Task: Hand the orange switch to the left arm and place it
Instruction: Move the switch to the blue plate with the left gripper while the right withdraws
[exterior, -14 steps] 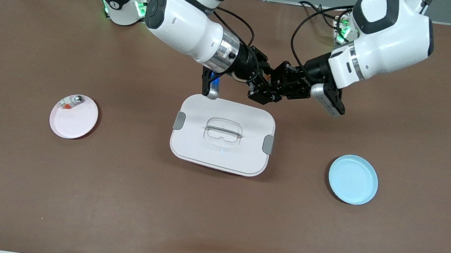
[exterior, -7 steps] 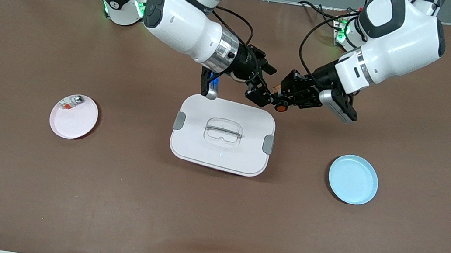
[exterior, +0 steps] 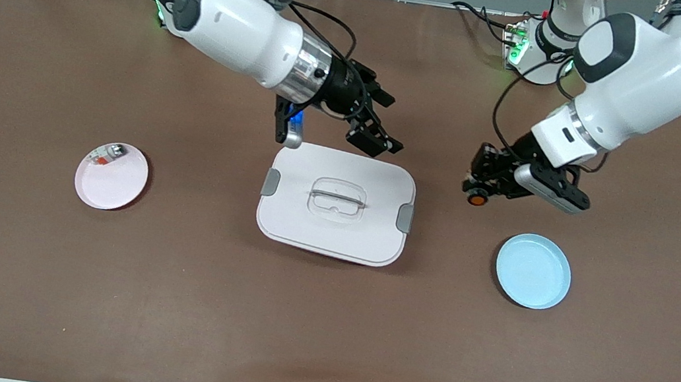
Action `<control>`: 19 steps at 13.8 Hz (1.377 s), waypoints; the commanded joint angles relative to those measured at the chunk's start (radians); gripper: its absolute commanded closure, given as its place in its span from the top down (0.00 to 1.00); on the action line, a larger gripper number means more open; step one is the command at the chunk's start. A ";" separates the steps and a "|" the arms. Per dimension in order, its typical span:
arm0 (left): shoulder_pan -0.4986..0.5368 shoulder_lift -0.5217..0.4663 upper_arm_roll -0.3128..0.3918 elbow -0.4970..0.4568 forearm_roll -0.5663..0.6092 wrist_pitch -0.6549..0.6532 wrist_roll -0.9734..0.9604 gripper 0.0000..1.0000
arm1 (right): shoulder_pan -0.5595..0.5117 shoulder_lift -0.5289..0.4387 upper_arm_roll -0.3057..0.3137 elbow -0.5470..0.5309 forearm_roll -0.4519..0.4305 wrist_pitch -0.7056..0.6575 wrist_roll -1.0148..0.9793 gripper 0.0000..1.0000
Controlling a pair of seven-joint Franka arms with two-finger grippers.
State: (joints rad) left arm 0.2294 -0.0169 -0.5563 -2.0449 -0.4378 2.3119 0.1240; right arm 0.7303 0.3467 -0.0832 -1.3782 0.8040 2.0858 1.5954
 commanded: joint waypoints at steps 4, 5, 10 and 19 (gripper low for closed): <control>0.079 0.164 -0.008 0.034 0.252 -0.020 0.189 0.00 | -0.103 -0.222 0.007 -0.278 -0.141 -0.069 -0.370 1.00; 0.090 0.188 -0.008 0.035 0.307 -0.020 0.218 0.00 | -0.129 -0.265 0.006 -0.342 -0.155 -0.070 -0.470 1.00; 0.179 0.327 -0.008 0.046 0.552 -0.008 0.492 0.00 | -0.256 -0.345 0.006 -0.427 -0.383 -0.220 -0.811 1.00; 0.215 0.546 -0.007 0.072 0.967 0.124 0.656 0.00 | -0.436 -0.425 0.005 -0.430 -0.672 -0.338 -1.294 1.00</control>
State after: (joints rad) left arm 0.4204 0.4795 -0.5548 -1.9921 0.4838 2.3896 0.7101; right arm 0.3568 -0.0359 -0.0945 -1.7801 0.1753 1.7603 0.4016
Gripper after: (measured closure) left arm 0.665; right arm 0.000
